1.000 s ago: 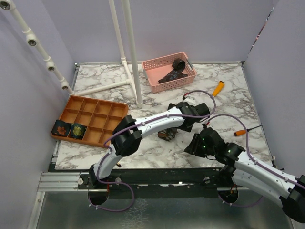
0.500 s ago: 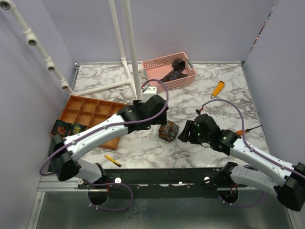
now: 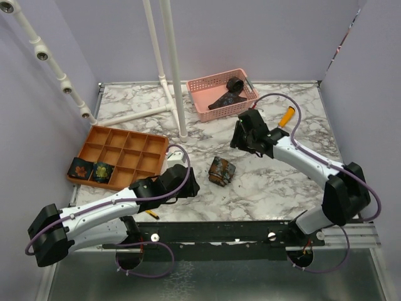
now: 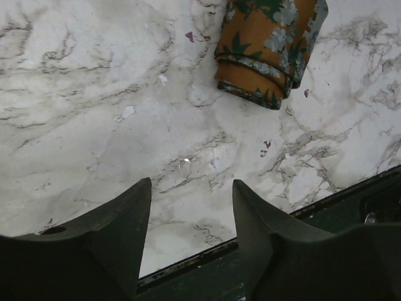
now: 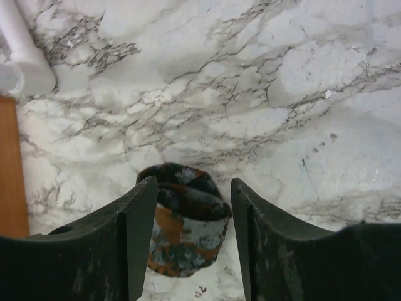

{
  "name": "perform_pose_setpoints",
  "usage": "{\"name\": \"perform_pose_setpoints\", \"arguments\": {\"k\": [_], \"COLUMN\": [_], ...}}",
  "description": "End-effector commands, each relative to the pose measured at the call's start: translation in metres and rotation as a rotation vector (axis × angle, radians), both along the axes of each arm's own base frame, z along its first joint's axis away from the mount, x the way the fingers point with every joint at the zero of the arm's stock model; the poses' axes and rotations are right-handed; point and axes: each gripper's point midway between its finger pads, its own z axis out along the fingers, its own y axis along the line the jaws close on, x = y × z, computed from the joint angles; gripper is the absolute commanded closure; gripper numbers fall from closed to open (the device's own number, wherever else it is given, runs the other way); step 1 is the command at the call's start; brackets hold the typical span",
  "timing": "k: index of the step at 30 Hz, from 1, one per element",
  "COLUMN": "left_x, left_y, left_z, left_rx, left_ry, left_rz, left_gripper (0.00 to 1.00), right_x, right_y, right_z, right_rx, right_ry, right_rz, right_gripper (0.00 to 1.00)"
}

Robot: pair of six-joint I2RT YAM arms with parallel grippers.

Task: Roll the ties
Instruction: Roll the tie at the center of the board.

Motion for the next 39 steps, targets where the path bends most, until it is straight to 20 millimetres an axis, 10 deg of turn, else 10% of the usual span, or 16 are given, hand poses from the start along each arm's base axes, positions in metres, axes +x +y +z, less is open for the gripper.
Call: {"name": "perform_pose_setpoints", "arguments": {"k": [1,20,39], "left_x": [-0.003,0.02,0.017], "left_y": [-0.033,-0.049,-0.103], "left_z": [0.006,-0.051,-0.093], "left_rx": [-0.031,0.243,0.346], "left_ry": [-0.001,0.023,0.019], "left_rz": [-0.082,-0.081,-0.149], "left_gripper": [0.54,0.98,1.0], "right_x": [0.021,0.039,-0.013], "right_y": [0.003,0.029,0.031], "right_z": [-0.016,-0.091,-0.134], "right_rx": [-0.015,0.164,0.056], "right_ry": [0.089,0.37,0.448], "right_rz": [-0.012,-0.2,-0.11], "right_gripper": [0.46,0.57,0.58]}}
